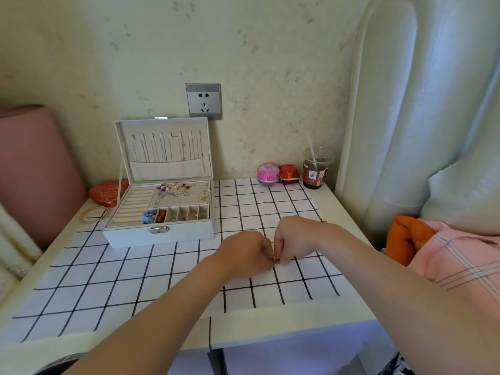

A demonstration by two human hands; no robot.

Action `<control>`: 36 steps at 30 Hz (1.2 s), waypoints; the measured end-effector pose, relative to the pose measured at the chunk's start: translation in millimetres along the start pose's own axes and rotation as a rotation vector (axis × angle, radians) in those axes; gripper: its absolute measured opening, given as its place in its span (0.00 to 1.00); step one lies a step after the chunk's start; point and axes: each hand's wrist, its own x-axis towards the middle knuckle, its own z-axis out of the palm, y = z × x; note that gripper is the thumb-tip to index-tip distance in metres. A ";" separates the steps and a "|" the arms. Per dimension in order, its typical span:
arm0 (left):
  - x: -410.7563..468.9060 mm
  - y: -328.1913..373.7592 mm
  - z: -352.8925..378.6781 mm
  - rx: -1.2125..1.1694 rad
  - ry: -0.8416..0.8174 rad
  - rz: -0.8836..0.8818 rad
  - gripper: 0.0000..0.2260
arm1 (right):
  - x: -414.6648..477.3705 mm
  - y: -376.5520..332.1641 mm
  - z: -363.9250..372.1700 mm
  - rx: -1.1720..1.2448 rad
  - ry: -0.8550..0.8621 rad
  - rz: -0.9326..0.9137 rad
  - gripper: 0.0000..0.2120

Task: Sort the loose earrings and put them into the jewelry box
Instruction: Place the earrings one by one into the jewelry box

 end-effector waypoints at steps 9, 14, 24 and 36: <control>-6.8 -30.6 -16.1 -0.187 0.101 -0.049 0.05 | 5.9 -11.6 -3.6 0.243 0.161 -0.061 0.02; -8.7 -46.4 -15.4 -0.075 0.169 -0.085 0.07 | 18.5 -16.2 -3.9 0.272 0.156 -0.077 0.06; 3.8 -45.4 -7.6 -0.042 0.151 -0.063 0.05 | 37.6 -18.0 -12.9 0.333 0.277 -0.059 0.07; -5.8 -67.0 -51.2 -0.561 0.333 -0.066 0.03 | 48.8 -45.8 -21.1 0.580 0.413 -0.234 0.15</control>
